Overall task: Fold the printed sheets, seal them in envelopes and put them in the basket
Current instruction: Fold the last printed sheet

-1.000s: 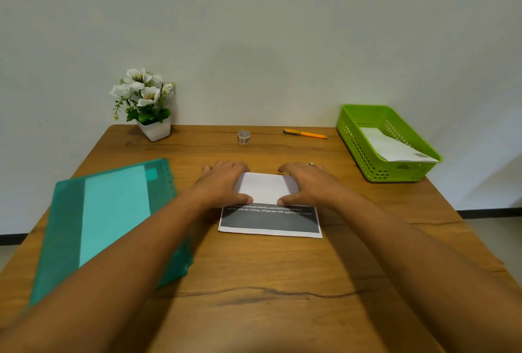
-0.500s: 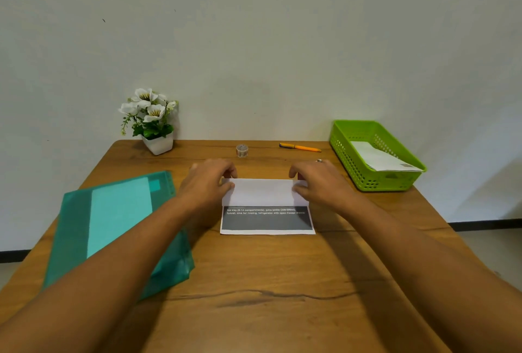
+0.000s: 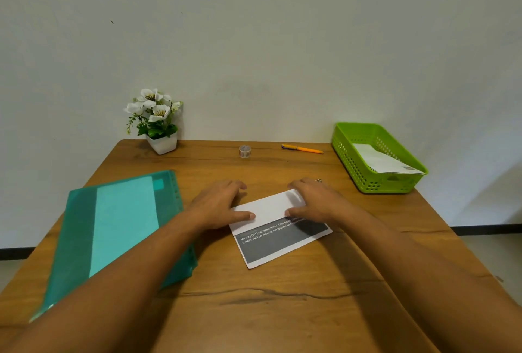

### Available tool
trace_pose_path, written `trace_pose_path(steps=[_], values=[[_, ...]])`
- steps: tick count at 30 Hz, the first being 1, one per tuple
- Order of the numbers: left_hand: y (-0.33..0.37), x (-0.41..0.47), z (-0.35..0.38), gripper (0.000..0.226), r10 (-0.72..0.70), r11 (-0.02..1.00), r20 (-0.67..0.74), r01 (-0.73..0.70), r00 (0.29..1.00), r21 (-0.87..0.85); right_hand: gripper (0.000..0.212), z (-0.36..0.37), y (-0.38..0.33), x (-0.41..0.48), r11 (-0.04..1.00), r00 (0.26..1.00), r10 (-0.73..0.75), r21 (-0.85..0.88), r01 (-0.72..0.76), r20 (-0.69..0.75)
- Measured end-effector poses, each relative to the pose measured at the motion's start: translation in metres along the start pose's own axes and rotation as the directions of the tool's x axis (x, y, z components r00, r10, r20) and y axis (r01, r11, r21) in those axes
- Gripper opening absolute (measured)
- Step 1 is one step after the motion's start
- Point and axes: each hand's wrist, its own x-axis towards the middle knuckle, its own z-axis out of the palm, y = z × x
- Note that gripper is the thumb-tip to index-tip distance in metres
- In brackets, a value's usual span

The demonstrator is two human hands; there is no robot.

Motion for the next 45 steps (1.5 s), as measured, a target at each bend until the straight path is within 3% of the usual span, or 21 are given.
trace_pose_path(steps=[4,11,18,21,27,32,36,39,42,45], values=[[0.003,0.006,0.007,0.091,-0.030,0.995,0.029,0.027,0.999,0.093,0.083,0.006,0.001,0.006,1.000,0.996,0.022,-0.014,-0.021,0.089],[0.014,0.013,0.000,0.060,-0.071,0.997,0.141,0.074,0.987,-0.012,0.086,0.003,-0.005,0.007,1.000,0.995,0.001,-0.019,0.001,0.104],[0.024,0.009,-0.005,0.043,-0.010,1.000,-0.021,0.010,1.000,0.022,0.099,-0.007,-0.019,0.010,0.972,0.991,-0.131,-0.197,0.128,0.000],[0.028,0.007,-0.009,0.035,0.000,1.000,-0.102,0.002,0.995,0.019,0.088,-0.010,-0.026,0.011,0.958,0.984,-0.167,-0.244,0.149,-0.056],[0.033,0.005,-0.014,0.017,0.097,0.993,-0.202,-0.082,0.975,0.081,0.027,-0.008,-0.027,0.014,0.943,0.964,-0.215,-0.290,0.163,-0.159],[0.028,0.000,0.000,0.019,0.091,0.994,-0.179,-0.076,0.980,0.084,0.023,0.001,-0.026,0.004,0.946,0.969,-0.211,-0.277,0.169,-0.131],[0.024,-0.002,0.014,0.025,0.095,0.993,-0.151,-0.084,0.984,0.081,0.030,0.012,-0.021,0.001,0.962,0.978,-0.192,-0.214,0.171,-0.082],[0.021,-0.002,0.022,0.043,0.096,0.992,-0.120,-0.085,0.988,0.091,0.040,0.021,-0.016,0.001,0.969,0.982,-0.177,-0.189,0.161,-0.068],[0.019,-0.003,0.029,0.066,0.103,0.991,-0.118,-0.092,0.988,0.098,0.066,0.031,-0.012,-0.001,0.971,0.983,-0.180,-0.169,0.169,-0.049],[0.020,-0.002,0.038,0.065,0.094,0.991,-0.128,-0.080,0.987,0.107,0.089,0.038,-0.012,-0.003,0.982,0.990,-0.134,-0.126,0.139,0.053]])
